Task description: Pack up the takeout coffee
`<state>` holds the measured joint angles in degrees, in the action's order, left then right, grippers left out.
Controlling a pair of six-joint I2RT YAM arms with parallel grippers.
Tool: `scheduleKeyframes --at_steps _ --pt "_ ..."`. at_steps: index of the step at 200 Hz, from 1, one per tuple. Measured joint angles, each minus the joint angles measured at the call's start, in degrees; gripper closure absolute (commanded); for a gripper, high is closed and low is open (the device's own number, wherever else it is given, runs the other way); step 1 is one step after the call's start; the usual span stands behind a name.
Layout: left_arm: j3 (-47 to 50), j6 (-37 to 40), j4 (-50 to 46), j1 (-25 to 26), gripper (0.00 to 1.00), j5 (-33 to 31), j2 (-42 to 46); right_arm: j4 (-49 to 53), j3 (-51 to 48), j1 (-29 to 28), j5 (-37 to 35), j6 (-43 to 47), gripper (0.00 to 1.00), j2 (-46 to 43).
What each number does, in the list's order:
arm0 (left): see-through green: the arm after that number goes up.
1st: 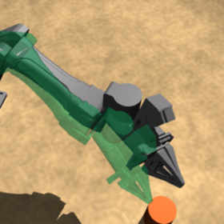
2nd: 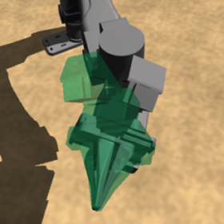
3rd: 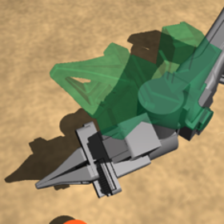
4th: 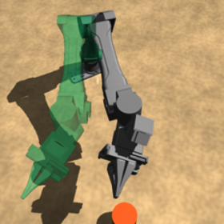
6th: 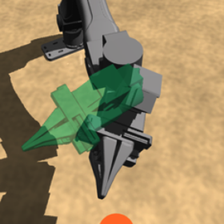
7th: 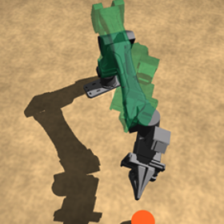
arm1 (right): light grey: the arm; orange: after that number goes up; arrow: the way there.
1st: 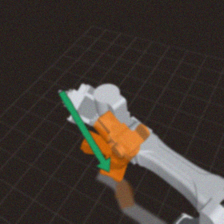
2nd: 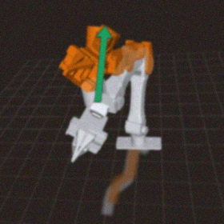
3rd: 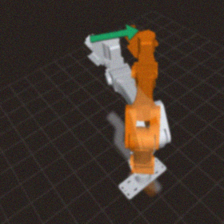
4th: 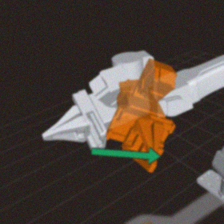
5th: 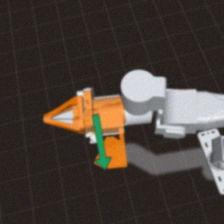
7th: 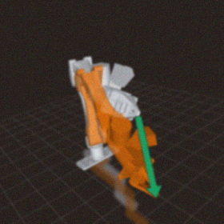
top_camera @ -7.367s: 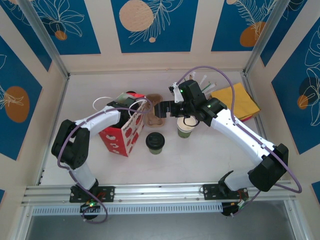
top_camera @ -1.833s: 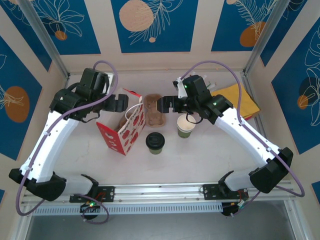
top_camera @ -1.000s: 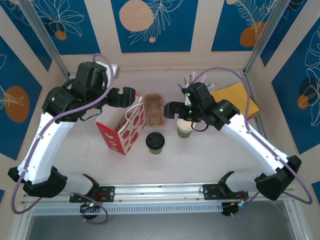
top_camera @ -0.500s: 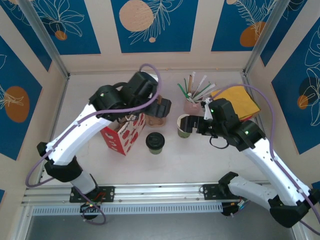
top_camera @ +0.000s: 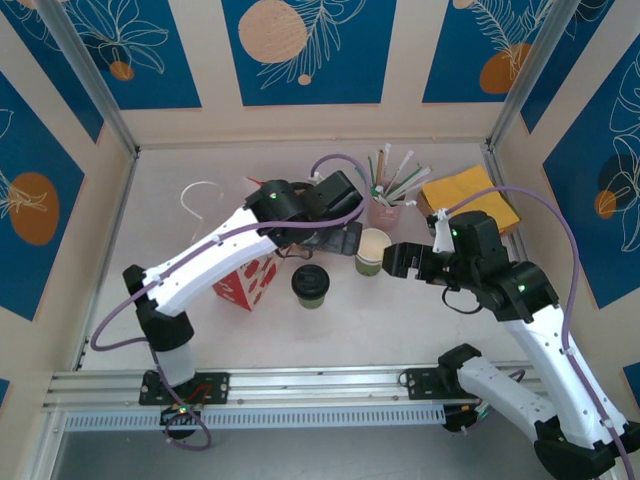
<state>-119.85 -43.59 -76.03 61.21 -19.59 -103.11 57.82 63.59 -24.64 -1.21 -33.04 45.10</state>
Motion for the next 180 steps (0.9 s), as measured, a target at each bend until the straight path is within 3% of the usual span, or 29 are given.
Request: scheduleKeyframes --at_steps 45,97,180 --pt "-1.33 -2.8 -3.58 1.42 0.0 -0.44 -4.83 0.85 -1.36 2.08 1.33 0.79 0.01 -1.64" --pt "-11.85 -2.38 -9.18 1.62 0.0 -5.01 -6.14 1.16 -1.51 3.06 2.75 1.29 0.01 -1.88" --pt "-17.4 11.52 -8.98 3.61 0.0 -7.5 -6.29 0.52 -1.53 3.69 3.19 1.27 0.01 -1.84"
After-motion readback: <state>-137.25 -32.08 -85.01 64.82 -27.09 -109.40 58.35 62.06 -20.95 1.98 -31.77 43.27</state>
